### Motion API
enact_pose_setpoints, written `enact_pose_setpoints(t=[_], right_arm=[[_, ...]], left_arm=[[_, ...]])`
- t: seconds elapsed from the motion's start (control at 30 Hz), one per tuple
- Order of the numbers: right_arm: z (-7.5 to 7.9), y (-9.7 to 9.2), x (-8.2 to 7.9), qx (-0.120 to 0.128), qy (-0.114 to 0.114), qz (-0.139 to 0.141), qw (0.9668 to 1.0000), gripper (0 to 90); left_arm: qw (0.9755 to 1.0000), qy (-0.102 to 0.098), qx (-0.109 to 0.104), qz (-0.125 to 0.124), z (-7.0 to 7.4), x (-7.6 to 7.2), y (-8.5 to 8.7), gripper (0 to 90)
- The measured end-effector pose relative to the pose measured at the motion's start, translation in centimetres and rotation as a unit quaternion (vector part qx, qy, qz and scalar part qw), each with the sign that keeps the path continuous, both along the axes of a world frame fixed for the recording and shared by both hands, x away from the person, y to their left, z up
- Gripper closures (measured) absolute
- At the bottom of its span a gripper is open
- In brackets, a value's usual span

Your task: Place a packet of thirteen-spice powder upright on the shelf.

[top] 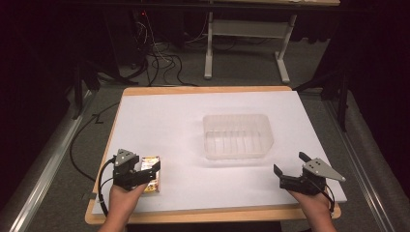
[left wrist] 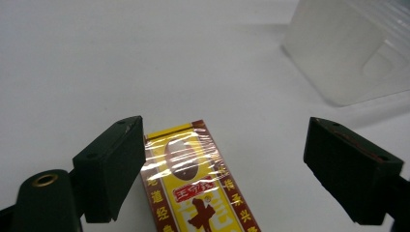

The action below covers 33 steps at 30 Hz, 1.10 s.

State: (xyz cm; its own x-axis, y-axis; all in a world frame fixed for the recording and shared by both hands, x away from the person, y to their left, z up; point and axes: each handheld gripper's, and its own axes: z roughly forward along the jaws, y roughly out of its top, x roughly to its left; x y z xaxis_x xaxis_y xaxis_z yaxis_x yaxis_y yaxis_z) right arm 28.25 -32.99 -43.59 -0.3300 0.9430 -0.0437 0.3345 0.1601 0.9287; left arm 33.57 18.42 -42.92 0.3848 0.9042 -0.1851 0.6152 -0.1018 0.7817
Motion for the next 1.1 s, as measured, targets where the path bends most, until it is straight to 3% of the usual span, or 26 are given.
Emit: enact_pose_setpoints(t=[0.07, 0.2, 0.33, 0.47, 0.53, 0.8, 1.0, 1.1], right_arm=[[-0.3, -0.4, -0.1, 0.014, -0.003, 0.001, 0.9999, 0.1], [-0.4, -0.4, -0.1, 0.014, -0.006, 0.004, 0.9999, 0.2], [-0.5, 0.4, -0.1, 0.014, -0.005, 0.026, 0.9996, 0.2], [-0.6, 0.8, -0.1, 0.009, 0.000, 0.032, 0.9994, 0.2], [-0.6, 0.8, -0.1, 0.008, 0.000, 0.035, 0.9994, 0.2], [-0.8, 0.6, -0.1, 0.012, 0.008, 0.027, 0.9995, 0.8], [-0.8, 0.7, -0.1, 0.011, 0.011, 0.029, 0.9995, 1.3], [-0.8, 0.8, -0.1, 0.010, 0.011, 0.029, 0.9995, 1.4]], left_arm=[[0.9997, 0.020, 0.008, 0.007, 0.2, 0.3, 0.0, 15.4], [0.9974, 0.067, 0.018, 0.021, 0.2, 0.9, 0.2, 15.6], [0.9916, 0.119, 0.045, 0.024, 0.5, 1.3, 0.3, 14.5], [0.9863, 0.149, 0.069, 0.016, 1.0, 1.5, 0.1, 14.6], [0.9818, 0.176, 0.070, 0.011, 1.0, 1.8, 0.1, 14.5], [0.9659, 0.237, 0.102, -0.020, 0.3, 3.2, -0.7, 14.1], [0.9533, 0.270, 0.134, -0.023, -0.3, 4.2, -1.8, 13.1], [0.9497, 0.280, 0.140, -0.016, -0.7, 4.5, -2.2, 12.7]])
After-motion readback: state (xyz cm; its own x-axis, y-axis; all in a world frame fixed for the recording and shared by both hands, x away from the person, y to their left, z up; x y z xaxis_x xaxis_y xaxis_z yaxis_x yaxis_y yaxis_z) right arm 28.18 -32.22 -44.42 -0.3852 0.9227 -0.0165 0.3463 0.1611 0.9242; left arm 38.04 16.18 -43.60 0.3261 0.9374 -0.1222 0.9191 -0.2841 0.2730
